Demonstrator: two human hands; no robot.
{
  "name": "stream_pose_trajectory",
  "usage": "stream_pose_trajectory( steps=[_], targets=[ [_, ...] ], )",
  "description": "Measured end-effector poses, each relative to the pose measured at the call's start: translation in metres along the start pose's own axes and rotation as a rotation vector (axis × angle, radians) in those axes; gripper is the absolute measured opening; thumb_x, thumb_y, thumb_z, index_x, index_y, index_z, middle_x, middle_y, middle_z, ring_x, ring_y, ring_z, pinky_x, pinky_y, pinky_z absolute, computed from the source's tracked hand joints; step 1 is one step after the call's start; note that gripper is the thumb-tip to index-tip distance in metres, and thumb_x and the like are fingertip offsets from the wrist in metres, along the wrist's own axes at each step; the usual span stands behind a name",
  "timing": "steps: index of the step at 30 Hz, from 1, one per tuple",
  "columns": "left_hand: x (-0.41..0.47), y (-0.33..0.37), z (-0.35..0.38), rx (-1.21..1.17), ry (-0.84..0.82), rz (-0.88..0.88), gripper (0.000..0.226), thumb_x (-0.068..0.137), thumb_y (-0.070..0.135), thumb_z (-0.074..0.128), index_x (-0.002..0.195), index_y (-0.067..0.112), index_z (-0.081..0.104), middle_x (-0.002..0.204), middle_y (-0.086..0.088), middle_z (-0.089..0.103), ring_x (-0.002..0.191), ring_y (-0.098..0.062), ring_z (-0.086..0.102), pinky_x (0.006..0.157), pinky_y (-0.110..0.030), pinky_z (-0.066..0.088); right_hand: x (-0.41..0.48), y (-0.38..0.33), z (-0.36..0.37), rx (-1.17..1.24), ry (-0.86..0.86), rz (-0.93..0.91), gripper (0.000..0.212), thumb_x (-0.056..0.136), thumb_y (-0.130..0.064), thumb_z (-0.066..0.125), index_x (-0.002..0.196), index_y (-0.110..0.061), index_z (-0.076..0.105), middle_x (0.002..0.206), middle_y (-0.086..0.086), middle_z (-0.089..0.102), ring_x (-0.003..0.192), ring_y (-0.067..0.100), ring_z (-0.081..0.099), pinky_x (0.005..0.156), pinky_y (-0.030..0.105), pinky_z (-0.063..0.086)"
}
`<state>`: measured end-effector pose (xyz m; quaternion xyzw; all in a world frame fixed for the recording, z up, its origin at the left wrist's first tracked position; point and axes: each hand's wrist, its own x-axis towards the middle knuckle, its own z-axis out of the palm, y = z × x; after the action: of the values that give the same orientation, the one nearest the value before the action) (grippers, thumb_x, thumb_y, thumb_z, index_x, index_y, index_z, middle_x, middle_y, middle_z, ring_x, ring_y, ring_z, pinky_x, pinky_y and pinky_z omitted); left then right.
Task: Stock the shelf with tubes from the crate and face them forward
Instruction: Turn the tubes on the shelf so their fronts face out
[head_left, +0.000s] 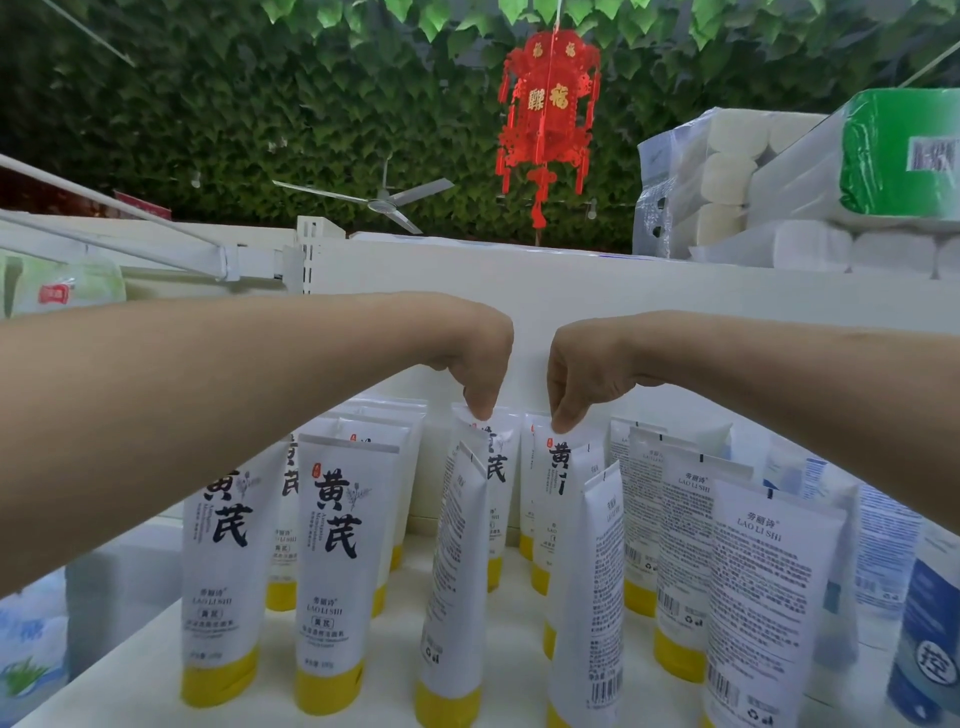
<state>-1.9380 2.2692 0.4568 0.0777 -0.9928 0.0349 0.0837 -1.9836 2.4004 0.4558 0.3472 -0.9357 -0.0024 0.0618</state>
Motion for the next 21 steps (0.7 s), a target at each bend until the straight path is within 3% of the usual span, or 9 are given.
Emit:
stream_pose_trajectory(
  steps=[12,21],
  targets=[
    [-0.007,-0.006,0.006,-0.035,-0.013,-0.006,0.023,0.077,0.018,0.081,0.096,0.009,0.072,0.107,-0.007,0.070,0.106,-0.027,0.063,0.095,-0.043,0.052,-0.008,-0.005,-0.004,-0.036,-0.021,-0.020,0.024,0.083,-0.022,0.077,0.104,-0.012,0.075,0.094,-0.004,0.064,0.099,0.018,0.056,0.086,0.031,0.041],
    [-0.011,-0.004,0.006,-0.027,0.049,0.001,0.031,0.079,0.020,0.079,0.106,0.006,0.073,0.109,-0.007,0.071,0.106,-0.024,0.063,0.095,-0.038,0.053,-0.009,-0.008,-0.003,-0.101,0.003,-0.019,0.029,0.083,-0.024,0.077,0.109,-0.010,0.074,0.100,0.001,0.067,0.096,0.020,0.058,0.080,0.031,0.044]
  ],
)
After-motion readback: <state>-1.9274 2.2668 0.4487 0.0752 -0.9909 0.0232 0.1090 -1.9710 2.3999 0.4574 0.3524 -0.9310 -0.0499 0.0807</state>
